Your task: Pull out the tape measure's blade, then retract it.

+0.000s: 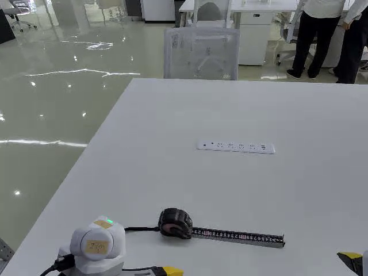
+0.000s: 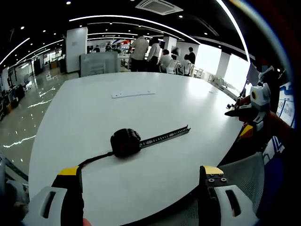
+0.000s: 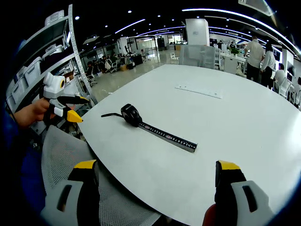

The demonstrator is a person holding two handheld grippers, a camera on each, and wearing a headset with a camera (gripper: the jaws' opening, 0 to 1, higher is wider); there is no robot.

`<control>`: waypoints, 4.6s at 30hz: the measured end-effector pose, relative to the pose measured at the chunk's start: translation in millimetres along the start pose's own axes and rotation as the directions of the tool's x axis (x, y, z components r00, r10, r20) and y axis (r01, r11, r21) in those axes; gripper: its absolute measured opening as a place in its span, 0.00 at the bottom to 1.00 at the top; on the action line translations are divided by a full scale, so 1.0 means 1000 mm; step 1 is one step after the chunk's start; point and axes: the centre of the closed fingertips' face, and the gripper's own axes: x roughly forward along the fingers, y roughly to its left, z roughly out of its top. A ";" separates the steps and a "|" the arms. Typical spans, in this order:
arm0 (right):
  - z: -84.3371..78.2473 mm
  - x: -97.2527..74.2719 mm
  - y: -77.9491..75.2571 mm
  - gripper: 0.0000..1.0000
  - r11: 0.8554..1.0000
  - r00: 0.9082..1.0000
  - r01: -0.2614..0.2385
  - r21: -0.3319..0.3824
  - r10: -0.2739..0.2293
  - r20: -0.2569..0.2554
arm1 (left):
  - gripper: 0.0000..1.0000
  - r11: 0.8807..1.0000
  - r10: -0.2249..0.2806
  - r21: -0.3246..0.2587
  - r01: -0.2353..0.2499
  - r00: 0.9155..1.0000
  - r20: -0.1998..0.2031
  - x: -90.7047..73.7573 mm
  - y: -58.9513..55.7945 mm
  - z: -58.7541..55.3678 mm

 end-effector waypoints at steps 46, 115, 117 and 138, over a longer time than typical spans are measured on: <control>0.006 -0.016 0.011 0.98 1.000 1.000 -0.002 0.022 0.002 -0.005 | 1.00 0.982 0.121 -0.137 -0.128 0.991 -0.060 -0.015 -0.005 -0.007; -0.020 0.128 -0.080 0.72 0.886 0.936 -0.250 -0.390 0.118 -0.331 | 0.88 0.978 0.125 -0.160 -0.132 0.991 -0.050 0.131 0.029 0.018; -0.020 0.132 -0.082 0.71 0.878 0.933 -0.258 -0.402 0.118 -0.341 | 0.88 0.979 0.127 -0.156 -0.134 0.990 -0.057 0.135 0.030 0.016; -0.027 0.158 -0.095 0.49 0.709 0.883 -0.419 -0.567 0.171 -0.438 | 0.83 0.970 0.135 -0.193 -0.148 0.988 -0.076 0.162 0.036 0.012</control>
